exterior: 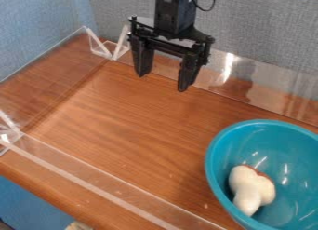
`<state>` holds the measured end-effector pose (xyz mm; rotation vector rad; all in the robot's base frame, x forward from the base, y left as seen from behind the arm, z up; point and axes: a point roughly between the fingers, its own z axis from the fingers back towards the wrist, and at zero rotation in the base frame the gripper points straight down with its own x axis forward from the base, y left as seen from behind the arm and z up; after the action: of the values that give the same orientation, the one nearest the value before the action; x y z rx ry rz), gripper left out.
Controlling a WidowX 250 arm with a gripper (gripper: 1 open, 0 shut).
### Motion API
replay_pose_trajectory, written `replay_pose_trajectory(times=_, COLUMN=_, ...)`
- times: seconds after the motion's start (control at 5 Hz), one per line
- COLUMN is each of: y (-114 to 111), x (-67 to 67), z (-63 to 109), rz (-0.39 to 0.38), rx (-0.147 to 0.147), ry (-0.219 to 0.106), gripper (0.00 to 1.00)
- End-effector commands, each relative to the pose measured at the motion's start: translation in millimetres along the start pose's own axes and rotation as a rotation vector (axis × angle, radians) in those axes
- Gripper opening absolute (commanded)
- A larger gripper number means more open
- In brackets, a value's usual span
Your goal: Remove the mushroom from inside the blue bowl and put it on the table
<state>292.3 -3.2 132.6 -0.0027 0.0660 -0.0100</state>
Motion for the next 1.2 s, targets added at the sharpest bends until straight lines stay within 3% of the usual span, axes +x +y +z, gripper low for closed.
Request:
replay_pose_trajectory(times=0.0, y=-27, x=-7.1, z=-7.9, rz=-0.055, rx=-0.008, ry=0.004, gripper=1.00)
replay_pose_trajectory(times=0.2, y=-77, x=-15.5, z=-16.2, rz=-0.179, rx=-0.018, ry=0.016, gripper=1.00)
replay_pose_trajectory(times=0.4, y=-128, x=-25.4, z=-17.9, rz=-0.331, rx=-0.011, ry=-0.014, gripper=1.00)
replay_pose_trajectory(times=0.6, y=-153, x=-27.6, z=-46.2, rz=-0.434, rx=-0.003, ry=-0.018, gripper=1.00)
replay_pose_trajectory(times=0.8, y=-147, x=-22.0, z=-69.2, rz=-0.453, rx=-0.004, ry=-0.005, gripper=1.00)
replay_pose_trajectory(times=1.0, y=-141, x=-17.0, z=-83.5, rz=-0.405, rx=-0.005, ry=0.008, gripper=1.00)
